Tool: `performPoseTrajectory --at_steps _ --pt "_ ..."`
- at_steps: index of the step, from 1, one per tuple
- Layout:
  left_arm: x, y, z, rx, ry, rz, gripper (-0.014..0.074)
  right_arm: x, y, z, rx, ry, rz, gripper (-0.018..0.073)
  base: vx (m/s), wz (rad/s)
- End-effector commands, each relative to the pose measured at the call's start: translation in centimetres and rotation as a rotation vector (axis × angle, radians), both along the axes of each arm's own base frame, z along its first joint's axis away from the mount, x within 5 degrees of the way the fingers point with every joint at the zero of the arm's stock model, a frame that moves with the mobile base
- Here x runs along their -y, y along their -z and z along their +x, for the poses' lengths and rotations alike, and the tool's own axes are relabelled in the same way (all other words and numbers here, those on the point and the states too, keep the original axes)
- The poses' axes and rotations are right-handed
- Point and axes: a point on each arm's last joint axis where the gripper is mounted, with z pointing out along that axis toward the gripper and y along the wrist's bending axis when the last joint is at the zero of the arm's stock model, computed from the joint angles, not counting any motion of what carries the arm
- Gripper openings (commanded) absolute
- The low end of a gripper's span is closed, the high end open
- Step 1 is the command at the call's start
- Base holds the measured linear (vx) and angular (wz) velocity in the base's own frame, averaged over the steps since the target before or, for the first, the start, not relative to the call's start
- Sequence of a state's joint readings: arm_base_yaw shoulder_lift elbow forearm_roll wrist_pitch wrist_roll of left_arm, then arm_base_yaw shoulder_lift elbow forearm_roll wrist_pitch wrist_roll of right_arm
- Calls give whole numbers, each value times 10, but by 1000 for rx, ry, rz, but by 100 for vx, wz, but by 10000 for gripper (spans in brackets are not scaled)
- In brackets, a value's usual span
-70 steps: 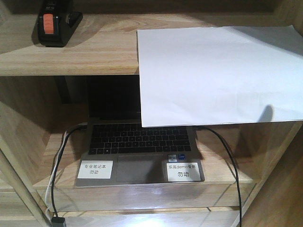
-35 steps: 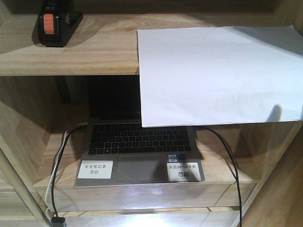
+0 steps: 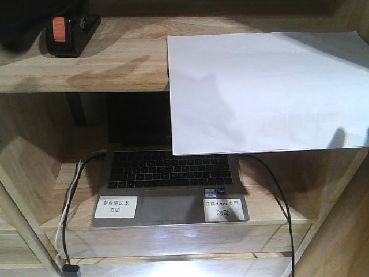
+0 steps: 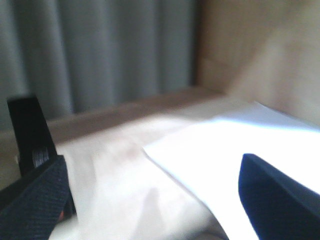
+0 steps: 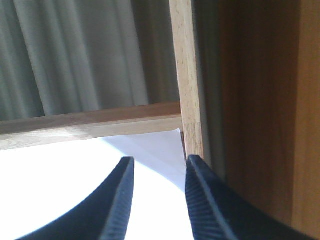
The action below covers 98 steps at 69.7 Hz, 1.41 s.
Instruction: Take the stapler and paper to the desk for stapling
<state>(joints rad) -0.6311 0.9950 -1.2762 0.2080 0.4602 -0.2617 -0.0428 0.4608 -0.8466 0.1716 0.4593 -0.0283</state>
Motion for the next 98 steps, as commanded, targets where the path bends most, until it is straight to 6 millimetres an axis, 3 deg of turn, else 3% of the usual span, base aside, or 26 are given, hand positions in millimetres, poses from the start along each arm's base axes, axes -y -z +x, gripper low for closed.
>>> performPoseTrajectory --at_steps 1,21,39,71,98 --pt "3 -26 11 47 -53 -51 638 1 -14 0 83 16 -1 239 0 0" --pt "8 -51 50 -74 -284 38 627 1 -14 0 83 16 -1 239 0 0" --pt "22 -57 85 -143 -384 92 627 1 -14 0 83 16 -1 239 0 0" --pt "21 -24 141 -277 -471 119 606 1 -14 0 83 16 -1 239 0 0" --pt "20 -10 156 -327 -467 140 553 1 -14 0 83 16 -1 239 0 0"
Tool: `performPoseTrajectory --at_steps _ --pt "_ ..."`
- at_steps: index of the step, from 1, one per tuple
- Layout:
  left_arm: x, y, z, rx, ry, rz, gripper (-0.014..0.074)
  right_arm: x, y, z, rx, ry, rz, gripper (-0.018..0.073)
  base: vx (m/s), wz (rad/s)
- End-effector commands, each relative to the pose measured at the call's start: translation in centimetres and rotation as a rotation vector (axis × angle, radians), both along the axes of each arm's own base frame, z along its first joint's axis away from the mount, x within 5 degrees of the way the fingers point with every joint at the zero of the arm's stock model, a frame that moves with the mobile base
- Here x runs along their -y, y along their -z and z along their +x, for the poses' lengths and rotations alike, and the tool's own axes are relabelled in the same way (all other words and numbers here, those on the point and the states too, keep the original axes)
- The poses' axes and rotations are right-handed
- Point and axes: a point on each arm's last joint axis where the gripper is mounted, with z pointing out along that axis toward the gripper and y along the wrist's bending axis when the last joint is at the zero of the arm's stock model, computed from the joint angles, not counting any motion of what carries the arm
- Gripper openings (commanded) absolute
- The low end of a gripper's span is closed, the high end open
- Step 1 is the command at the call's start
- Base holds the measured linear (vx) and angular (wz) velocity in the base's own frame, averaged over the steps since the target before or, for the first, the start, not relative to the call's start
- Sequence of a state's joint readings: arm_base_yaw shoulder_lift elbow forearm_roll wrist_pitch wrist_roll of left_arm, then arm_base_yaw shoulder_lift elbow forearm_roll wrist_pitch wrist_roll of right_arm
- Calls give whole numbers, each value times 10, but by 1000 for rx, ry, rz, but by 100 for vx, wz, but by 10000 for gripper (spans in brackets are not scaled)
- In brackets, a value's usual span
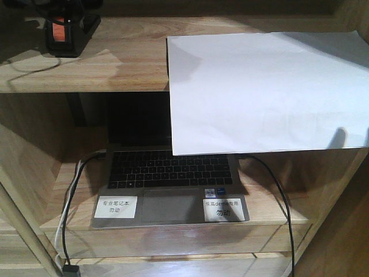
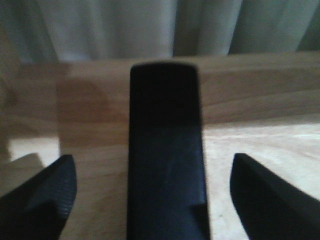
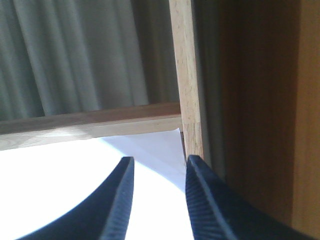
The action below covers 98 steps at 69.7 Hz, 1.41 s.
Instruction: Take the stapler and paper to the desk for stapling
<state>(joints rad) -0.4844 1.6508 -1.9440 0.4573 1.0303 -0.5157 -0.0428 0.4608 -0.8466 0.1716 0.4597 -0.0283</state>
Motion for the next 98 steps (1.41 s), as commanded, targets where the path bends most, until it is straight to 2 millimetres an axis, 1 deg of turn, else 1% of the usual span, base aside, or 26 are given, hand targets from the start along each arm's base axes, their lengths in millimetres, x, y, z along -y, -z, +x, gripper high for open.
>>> performPoseTrajectory --at_steps 1,12,20,27,39,40,52,58,67,76,80,81,87,98 --pt "-7 -27 -12 116 28 -17 549 1 -14 0 84 16 -1 239 0 0" --pt "-7 -27 -12 115 30 -14 478 1 -14 0 84 16 -1 239 0 0" --pt "-7 -28 -13 119 29 -15 386 1 -14 0 84 16 -1 239 0 0" --pt "-7 -29 -14 120 29 -16 268 1 -14 0 84 16 -1 239 0 0" --pt "-8 -31 -16 125 29 -19 -2 1 -14 0 84 16 -1 239 0 0" --pt "-8 -31 -16 125 30 -18 -10 1 -14 0 84 16 -1 239 0 0" --pt "-12 -37 -22 143 38 -10 -8 1 -14 0 84 16 -1 239 0 0" --pt "-16 -46 -31 173 49 -4 -8 1 -14 0 84 16 -1 239 0 0" --pt "-25 -64 -52 231 71 -5 -7 1 -14 0 84 16 -1 239 0 0" --pt "-30 -75 -79 303 133 -14 -7 1 -14 0 84 16 -1 239 0 0" --pt "-32 -74 -89 328 162 -19 -7 1 -14 0 84 16 -1 239 0 0" --pt "-34 -75 -95 341 170 -24 -7 1 -14 0 84 16 -1 239 0 0" --pt "-38 -70 -115 378 217 -43 -7 1 -14 0 84 16 -1 239 0 0" --pt "-48 -51 -152 406 294 -111 -7 1 -14 0 84 16 -1 239 0 0"
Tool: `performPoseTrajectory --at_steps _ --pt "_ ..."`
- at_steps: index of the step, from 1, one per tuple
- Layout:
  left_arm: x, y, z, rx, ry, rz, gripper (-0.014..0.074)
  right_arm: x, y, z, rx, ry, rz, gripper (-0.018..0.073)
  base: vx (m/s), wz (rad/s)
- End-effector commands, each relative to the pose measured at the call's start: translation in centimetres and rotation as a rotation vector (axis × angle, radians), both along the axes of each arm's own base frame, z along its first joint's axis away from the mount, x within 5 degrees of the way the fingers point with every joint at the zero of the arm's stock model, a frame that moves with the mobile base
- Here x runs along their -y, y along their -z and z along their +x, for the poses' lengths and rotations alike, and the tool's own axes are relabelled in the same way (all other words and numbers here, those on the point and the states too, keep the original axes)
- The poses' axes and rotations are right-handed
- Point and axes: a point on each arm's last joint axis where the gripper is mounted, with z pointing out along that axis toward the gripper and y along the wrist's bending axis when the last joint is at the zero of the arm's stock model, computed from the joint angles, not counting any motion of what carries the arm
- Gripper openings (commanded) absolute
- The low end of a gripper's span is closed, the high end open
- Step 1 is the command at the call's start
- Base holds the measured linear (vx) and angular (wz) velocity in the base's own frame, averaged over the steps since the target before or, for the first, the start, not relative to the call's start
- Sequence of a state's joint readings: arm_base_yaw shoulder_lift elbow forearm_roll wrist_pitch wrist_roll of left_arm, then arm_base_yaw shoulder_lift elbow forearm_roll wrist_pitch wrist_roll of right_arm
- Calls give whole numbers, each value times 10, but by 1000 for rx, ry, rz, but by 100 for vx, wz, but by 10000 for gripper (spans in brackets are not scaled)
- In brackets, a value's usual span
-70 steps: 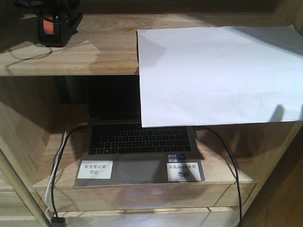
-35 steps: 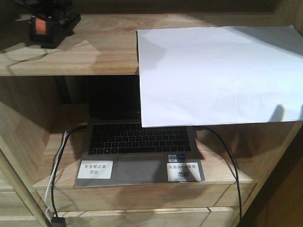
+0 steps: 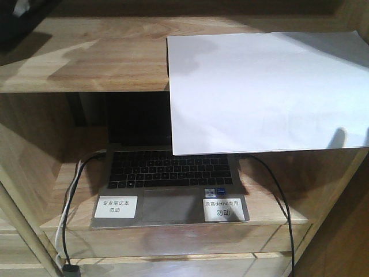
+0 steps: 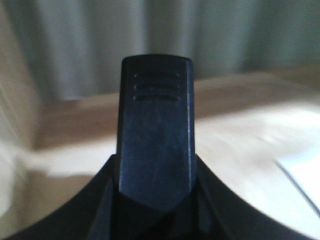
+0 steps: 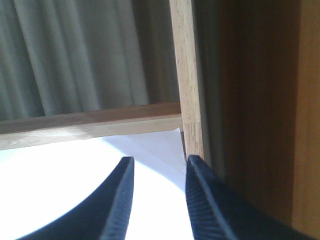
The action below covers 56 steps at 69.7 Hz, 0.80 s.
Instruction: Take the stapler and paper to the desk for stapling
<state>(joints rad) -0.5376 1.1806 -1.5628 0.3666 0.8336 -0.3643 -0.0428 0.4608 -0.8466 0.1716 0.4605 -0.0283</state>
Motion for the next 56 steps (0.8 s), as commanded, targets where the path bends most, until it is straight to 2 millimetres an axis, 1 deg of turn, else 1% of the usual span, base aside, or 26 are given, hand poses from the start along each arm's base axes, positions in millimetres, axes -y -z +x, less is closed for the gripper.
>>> performPoseTrajectory --at_steps 1,4,6,11,21,37,46,56 --pt "-10 -15 -33 175 79 -89 -7 1 -14 0 85 16 -1 239 0 0" --pt "-12 -8 -40 172 100 -90 -7 1 -14 0 85 16 -1 239 0 0" --pt "-15 -6 -48 182 118 -92 -7 1 -14 0 85 16 -1 239 0 0" --pt "-19 4 -62 188 162 -78 -7 1 -14 0 85 16 -1 239 0 0" --pt "-30 19 -93 211 248 -51 -7 1 -14 0 85 16 -1 239 0 0" --pt "-42 43 -139 181 414 -37 -7 1 -14 0 85 16 -1 239 0 0" --pt "-48 53 -157 182 467 -28 -7 1 -14 0 85 16 -1 239 0 0" --pt "-61 61 -180 223 477 -32 -7 1 -14 0 85 16 -1 239 0 0"
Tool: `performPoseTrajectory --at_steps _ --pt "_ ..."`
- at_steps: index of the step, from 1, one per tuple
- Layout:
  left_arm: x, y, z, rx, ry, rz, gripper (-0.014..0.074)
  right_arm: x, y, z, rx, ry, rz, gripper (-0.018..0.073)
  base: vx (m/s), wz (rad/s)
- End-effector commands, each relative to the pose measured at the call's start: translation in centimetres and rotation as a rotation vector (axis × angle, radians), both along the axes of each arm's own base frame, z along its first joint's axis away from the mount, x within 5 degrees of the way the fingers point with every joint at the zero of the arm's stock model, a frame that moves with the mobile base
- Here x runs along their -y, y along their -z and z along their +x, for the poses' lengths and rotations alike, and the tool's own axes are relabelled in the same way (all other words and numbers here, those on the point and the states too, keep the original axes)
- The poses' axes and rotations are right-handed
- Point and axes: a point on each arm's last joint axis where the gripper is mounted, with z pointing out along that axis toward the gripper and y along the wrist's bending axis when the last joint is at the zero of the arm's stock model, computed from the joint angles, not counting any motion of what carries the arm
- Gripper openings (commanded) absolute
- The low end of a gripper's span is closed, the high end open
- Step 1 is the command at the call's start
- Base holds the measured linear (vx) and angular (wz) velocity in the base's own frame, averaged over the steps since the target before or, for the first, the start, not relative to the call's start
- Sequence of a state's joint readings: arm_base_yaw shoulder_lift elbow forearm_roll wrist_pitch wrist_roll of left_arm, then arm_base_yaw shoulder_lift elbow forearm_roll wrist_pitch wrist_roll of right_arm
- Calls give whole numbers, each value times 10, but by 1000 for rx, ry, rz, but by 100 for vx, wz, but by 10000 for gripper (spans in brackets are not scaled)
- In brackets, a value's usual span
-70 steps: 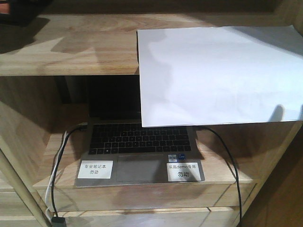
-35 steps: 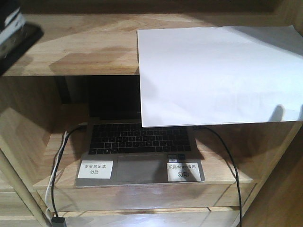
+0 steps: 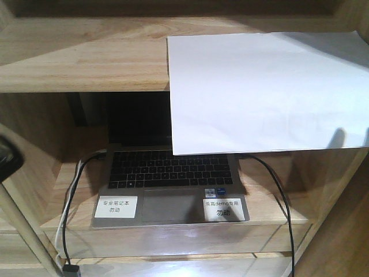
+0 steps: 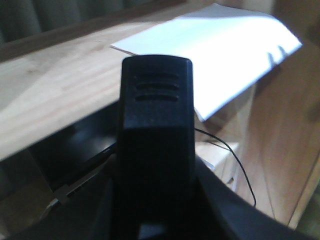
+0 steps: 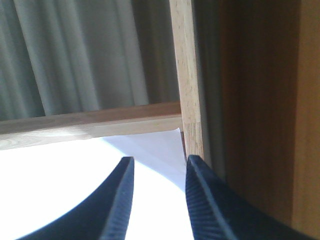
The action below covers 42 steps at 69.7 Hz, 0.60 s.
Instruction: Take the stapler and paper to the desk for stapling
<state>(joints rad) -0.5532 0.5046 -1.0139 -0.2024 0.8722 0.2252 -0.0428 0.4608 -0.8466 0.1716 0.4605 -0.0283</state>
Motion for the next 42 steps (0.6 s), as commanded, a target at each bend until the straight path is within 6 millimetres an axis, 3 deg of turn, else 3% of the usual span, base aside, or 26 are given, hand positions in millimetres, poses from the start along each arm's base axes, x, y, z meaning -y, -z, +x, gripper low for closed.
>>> performPoseTrajectory --at_steps 1,23,42 --pt "-8 -13 -14 124 5 -102 -7 1 -14 0 85 16 -1 239 0 0" --pt "-31 6 -51 207 8 -152 -7 1 -14 0 85 16 -1 239 0 0" --pt "-38 9 -63 226 12 -162 -6 1 -14 0 85 16 -1 239 0 0"
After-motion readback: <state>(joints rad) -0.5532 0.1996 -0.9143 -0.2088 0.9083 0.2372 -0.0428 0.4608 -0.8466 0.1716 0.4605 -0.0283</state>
